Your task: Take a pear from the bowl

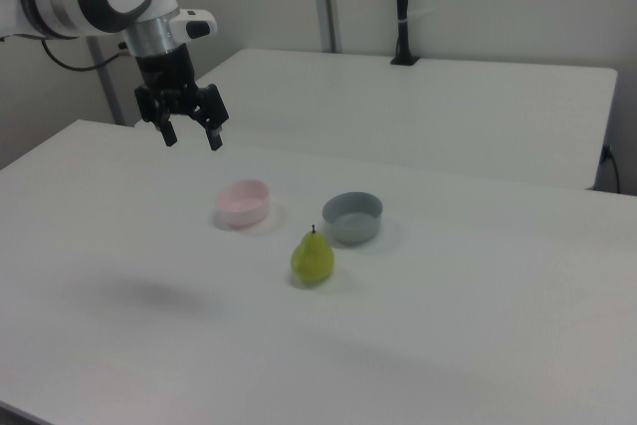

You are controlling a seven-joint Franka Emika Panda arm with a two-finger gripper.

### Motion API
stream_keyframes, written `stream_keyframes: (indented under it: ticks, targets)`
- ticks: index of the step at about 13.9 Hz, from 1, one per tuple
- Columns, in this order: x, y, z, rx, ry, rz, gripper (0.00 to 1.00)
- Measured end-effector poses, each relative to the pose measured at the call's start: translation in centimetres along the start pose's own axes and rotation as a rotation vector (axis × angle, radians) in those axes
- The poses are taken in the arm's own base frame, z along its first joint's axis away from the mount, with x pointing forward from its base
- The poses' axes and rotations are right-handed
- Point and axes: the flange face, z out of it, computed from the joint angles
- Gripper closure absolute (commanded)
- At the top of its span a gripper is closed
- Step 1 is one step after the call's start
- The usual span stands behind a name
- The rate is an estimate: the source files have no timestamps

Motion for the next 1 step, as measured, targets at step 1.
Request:
stream_keyframes:
  ticks: [1]
  targets:
    - [0.00, 0.03, 0.00, 0.000, 0.000, 0.001, 0.00]
